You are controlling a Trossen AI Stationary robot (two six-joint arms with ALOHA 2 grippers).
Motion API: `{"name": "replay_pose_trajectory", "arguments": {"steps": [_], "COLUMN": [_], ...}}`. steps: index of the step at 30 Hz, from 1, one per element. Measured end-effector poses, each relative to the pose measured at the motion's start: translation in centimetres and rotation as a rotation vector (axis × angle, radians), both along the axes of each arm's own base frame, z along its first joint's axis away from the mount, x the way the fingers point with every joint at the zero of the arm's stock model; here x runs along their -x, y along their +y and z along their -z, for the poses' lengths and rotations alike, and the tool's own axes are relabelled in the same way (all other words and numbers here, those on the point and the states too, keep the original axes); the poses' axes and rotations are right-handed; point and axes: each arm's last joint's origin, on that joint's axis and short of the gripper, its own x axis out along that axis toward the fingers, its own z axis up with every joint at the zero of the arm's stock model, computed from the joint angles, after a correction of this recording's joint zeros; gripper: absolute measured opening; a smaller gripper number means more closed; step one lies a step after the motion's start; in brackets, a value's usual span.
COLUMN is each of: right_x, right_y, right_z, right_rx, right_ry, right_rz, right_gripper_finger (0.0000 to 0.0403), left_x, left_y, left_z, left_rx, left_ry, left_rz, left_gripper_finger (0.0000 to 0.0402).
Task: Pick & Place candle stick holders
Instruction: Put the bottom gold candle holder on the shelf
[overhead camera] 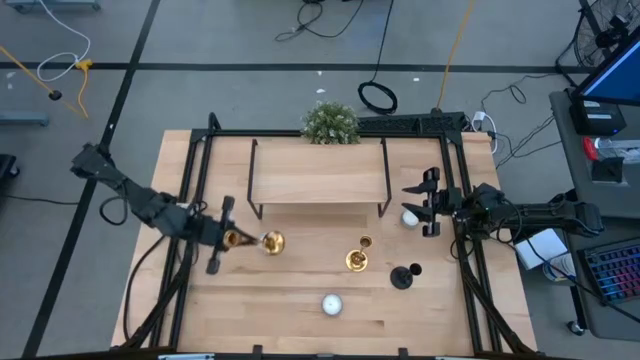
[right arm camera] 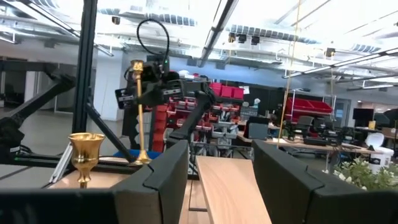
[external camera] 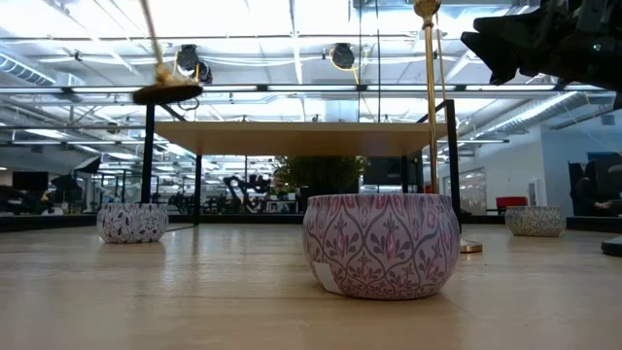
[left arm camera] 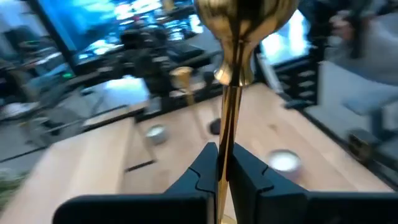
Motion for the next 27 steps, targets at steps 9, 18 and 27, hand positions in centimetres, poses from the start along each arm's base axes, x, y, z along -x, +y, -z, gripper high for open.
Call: {"name": "replay_pose_trajectory", "arguments": {"steps": [9, 18, 27], "right_x": [0.0, 0.0, 0.0], "right_y": [0.0, 0.0, 0.0], "right_z": [0.0, 0.0, 0.0], "right_rx": [0.004, 0.004, 0.006], "right_ry": [0.001, 0.002, 0.001], "right_rz": [0.001, 0.004, 0.006], "right_gripper_finger": [0.0171, 0.0171, 0.0171], "left_x": [-2.3, -2.8, -3.0], "left_y": [2.8, 6.8, 10.4], "left_z": [-3.9, -5.2, -4.2], "left_rx": [0.082, 0.080, 0.138], "left_ry": [-0.098, -0.093, -0.018], "left_rz": [-0.251, -0.474, -0.619], "left_gripper_finger": [0.0017, 0.0016, 0.0016]}}
